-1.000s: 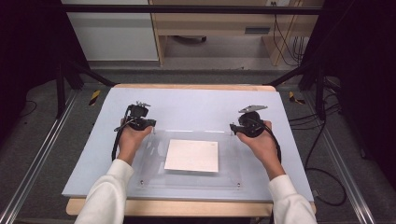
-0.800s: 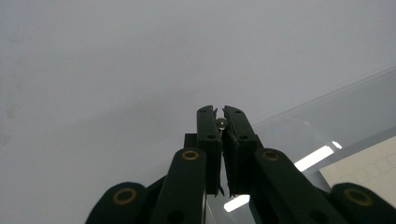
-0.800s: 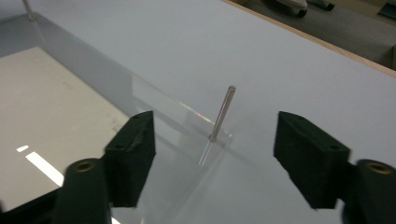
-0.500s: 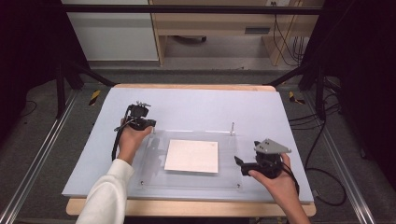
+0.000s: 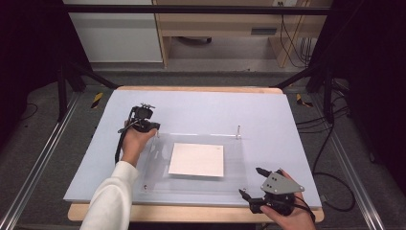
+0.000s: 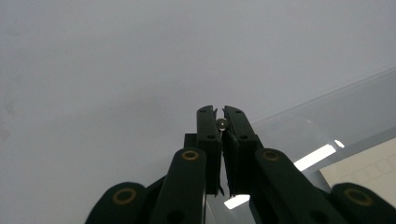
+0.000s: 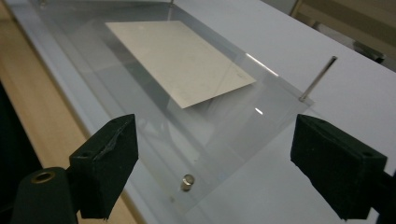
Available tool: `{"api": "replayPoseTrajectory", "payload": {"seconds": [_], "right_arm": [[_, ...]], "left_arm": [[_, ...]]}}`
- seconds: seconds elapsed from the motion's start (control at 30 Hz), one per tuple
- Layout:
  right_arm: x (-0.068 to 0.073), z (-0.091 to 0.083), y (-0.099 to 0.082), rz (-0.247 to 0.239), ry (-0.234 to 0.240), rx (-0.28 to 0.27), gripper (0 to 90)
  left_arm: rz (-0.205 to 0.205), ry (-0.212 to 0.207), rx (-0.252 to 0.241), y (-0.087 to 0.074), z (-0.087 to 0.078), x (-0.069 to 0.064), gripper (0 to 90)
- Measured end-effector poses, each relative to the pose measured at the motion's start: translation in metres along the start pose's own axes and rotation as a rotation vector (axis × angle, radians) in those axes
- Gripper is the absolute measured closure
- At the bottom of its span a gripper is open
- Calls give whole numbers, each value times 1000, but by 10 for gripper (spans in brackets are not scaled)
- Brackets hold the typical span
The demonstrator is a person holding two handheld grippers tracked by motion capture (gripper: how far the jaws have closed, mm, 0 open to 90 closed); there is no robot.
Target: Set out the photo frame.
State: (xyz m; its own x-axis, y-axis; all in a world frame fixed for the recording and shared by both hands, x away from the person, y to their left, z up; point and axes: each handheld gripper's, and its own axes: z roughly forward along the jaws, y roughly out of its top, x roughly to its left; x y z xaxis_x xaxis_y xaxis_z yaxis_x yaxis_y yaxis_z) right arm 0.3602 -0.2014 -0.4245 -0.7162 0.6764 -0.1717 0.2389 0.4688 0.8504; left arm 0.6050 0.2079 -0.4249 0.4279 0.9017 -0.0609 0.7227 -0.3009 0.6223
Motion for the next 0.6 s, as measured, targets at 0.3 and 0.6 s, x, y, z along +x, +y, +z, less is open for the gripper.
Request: {"api": "replayPoseTrajectory", "payload": {"seconds": [0.3,0.6], "right_arm": [[14,24,-12,-141,2,122,155],[15,42,-21,-213,-32,162,253]], "left_arm": [[-3,-10,6,1,0,2,851],[-5,-19,11,2,2,4,850]]}}
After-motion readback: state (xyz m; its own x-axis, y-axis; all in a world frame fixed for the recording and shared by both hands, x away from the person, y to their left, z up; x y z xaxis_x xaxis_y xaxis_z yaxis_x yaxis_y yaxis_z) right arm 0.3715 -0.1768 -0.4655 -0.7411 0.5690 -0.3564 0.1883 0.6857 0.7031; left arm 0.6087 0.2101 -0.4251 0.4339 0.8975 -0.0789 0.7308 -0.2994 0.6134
